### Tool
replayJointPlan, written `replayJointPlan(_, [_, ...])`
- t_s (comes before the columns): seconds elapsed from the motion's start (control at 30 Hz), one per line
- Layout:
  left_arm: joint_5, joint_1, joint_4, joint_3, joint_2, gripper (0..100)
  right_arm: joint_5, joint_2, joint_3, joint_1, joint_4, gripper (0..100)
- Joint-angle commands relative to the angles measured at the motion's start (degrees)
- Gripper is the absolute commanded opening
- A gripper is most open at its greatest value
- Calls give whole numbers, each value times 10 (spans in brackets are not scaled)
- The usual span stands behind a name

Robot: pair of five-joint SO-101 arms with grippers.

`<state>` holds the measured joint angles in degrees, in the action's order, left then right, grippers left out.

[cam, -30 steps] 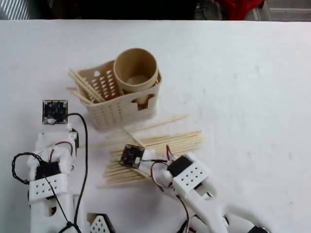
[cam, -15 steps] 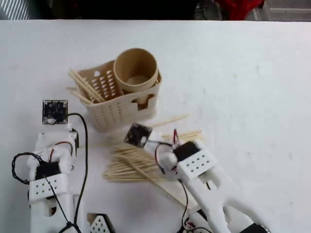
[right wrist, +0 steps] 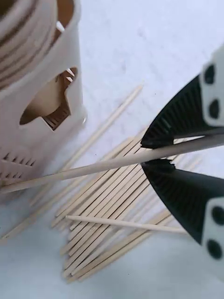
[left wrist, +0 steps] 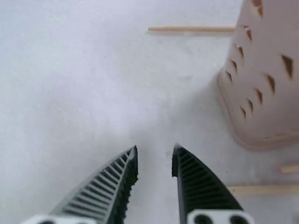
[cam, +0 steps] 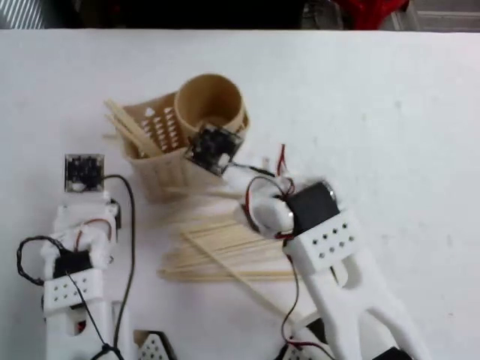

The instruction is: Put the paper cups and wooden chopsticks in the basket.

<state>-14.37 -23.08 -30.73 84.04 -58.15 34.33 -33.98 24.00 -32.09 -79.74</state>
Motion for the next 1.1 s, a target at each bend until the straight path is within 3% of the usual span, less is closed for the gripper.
replayJointPlan(0.0, [-7, 7, 12, -3, 4, 142, -2, -5, -28, 7, -12, 16])
replayJointPlan(0.13, [-7, 7, 12, -3, 4, 142, 84, 7, 94, 7, 5, 16])
replayJointPlan(0.33, [-7, 7, 12, -3, 4, 142, 120, 43, 273, 31, 170, 16])
replayJointPlan(0.67, [-7, 7, 12, -3, 4, 142, 40, 193, 216, 68, 204, 19])
replayJointPlan(0.9, [-7, 7, 12, -3, 4, 142, 42, 193, 217, 59, 145, 242])
replayJointPlan(1.07, [-7, 7, 12, -3, 4, 142, 37, 193, 201, 28, 153, 207])
